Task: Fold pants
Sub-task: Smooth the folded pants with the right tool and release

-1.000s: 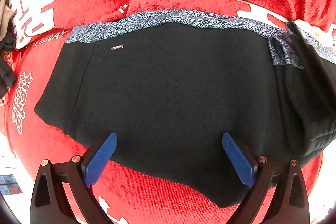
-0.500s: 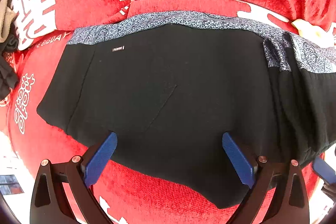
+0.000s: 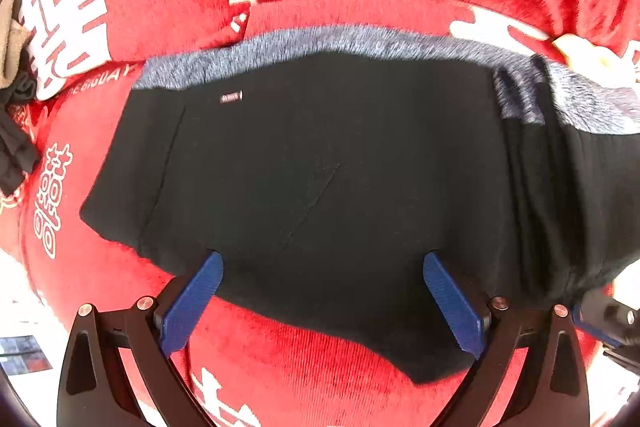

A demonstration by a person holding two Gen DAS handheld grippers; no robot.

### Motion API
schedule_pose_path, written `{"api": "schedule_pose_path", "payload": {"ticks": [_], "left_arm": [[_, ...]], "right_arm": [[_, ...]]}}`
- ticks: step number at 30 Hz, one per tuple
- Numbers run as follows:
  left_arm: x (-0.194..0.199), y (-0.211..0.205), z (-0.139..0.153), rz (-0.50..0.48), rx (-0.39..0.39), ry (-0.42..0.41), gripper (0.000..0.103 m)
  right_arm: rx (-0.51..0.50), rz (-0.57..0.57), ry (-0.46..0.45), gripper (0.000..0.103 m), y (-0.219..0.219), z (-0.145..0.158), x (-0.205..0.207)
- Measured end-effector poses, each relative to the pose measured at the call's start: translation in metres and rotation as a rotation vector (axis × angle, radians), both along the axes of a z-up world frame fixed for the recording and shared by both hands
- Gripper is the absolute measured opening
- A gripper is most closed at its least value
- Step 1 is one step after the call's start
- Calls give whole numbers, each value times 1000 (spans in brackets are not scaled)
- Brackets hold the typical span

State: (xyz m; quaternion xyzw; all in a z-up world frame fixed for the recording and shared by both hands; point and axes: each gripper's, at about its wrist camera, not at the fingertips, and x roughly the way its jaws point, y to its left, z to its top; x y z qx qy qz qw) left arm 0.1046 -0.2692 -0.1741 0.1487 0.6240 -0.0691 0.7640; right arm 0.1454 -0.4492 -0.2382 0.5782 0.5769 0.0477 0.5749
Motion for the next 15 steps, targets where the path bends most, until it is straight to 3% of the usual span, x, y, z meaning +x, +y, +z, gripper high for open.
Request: {"api": "schedule_pose_path", "payload": {"ticks": [3, 5, 7, 10, 12, 15], "left_arm": [[-1, -7, 21, -39, -41, -33, 101], [0, -18, 31, -67, -68, -42, 101], [2, -35, 38, -93, -93, -52, 101], [5, -76, 42, -136, -147, -49, 101], [5, -103, 40, -155, -175, -38, 101], [0, -143, 30, -204, -191, -33, 101]], "right_arm": [[-181, 111, -172, 31, -32, 56, 7], [-317, 93, -224, 44, -66, 77, 12], [-473, 16, -220, 49, -115, 82, 19], [-508, 4, -97, 48, -165, 47, 26], [-399, 24, -9, 36, -175, 15, 27], [-473, 91, -51, 36, -164, 24, 29]]}}
